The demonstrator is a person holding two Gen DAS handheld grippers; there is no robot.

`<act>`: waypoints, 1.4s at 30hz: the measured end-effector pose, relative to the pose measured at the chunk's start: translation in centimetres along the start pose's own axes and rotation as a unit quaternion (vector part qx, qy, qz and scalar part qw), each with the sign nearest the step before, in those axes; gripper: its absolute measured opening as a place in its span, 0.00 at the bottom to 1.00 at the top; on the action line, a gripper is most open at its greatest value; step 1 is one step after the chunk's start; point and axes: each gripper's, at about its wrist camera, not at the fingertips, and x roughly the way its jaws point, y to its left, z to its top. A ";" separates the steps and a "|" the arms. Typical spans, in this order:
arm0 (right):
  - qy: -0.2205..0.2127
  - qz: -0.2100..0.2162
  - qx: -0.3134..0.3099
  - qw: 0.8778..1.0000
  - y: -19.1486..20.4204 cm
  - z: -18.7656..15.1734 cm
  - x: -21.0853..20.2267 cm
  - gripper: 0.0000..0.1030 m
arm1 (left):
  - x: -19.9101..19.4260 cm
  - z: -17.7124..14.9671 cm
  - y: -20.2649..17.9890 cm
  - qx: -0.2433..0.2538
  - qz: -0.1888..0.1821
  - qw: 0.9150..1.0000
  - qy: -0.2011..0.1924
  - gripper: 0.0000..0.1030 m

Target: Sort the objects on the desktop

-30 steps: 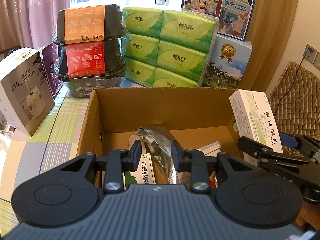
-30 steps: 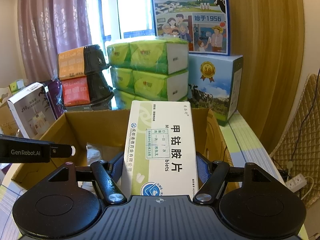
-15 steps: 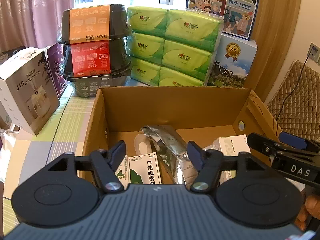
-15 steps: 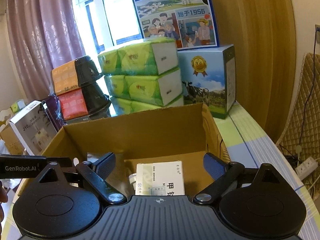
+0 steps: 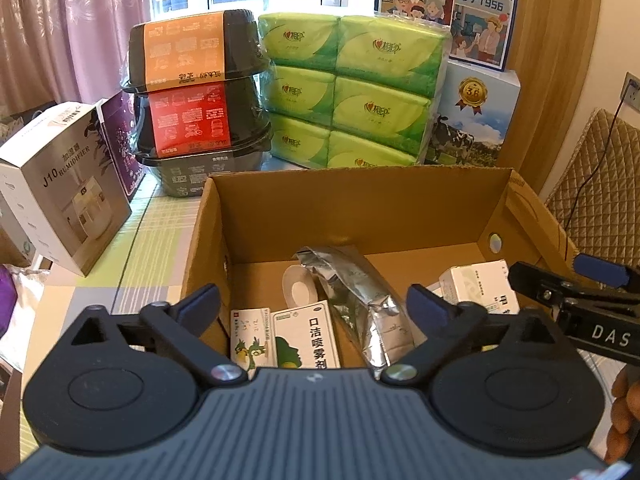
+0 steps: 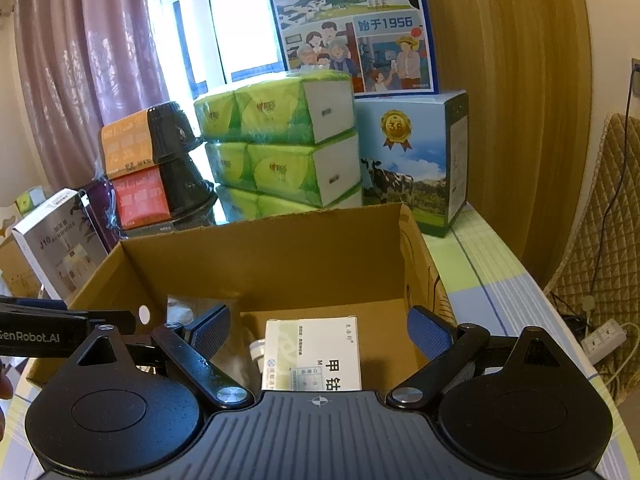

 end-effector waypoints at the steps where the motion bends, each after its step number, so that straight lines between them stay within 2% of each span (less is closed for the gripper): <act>1: 0.000 -0.001 -0.003 1.000 0.1 0.0 -0.1 0.90 | 0.0 -0.1 0.0 0.001 0.003 1.000 0.001 0.98; 6: -0.004 -0.005 -0.011 1.000 0.3 0.2 -0.6 0.94 | -0.1 -0.2 0.1 -0.001 0.009 1.000 0.006 0.98; 8: -0.004 -0.007 -0.012 1.000 0.4 0.4 -0.8 0.98 | -0.3 -0.2 0.1 0.000 0.011 1.000 0.005 0.98; 23: -0.011 -0.014 -0.025 1.000 1.2 1.1 -3.6 0.98 | -3.3 -1.5 -0.5 0.014 0.041 0.999 0.004 0.98; 34: 0.010 -0.012 -0.044 0.999 1.6 -1.7 -6.0 0.98 | -6.5 -5.4 -0.9 0.023 0.042 0.999 0.009 0.98; 42: 0.013 -0.015 -0.045 0.999 0.7 -3.0 -8.7 0.98 | -9.3 -6.9 -1.3 0.009 0.039 0.999 -0.020 0.98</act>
